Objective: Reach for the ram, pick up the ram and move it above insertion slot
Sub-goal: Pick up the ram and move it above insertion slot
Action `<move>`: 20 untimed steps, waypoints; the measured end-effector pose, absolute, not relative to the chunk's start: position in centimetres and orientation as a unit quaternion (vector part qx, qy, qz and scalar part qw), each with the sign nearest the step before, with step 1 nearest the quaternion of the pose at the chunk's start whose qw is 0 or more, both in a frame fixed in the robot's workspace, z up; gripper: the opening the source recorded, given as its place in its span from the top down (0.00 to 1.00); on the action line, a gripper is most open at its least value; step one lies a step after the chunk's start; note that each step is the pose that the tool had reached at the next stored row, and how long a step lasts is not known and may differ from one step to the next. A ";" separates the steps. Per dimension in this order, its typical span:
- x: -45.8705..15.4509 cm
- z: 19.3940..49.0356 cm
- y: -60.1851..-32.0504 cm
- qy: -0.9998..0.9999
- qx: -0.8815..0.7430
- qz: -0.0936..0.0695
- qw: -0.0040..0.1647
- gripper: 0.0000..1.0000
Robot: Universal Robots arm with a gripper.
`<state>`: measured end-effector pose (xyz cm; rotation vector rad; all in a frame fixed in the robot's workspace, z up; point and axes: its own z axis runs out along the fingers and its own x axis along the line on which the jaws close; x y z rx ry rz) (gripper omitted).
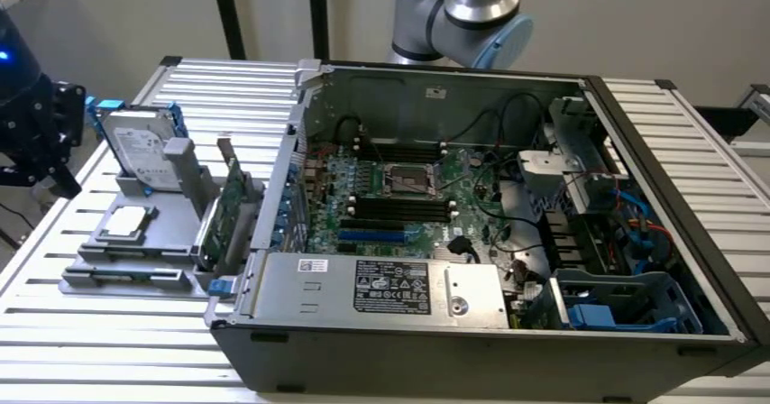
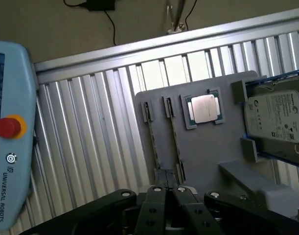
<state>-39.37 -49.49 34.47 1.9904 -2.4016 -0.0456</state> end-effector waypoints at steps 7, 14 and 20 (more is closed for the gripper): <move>-39.4 34.4 -49.5 -0.728 0.685 -0.014 0.012 0.89; -39.4 34.2 -49.5 -0.687 0.727 -0.010 0.008 0.89; -39.4 34.2 -49.5 -0.684 0.730 -0.009 0.007 0.89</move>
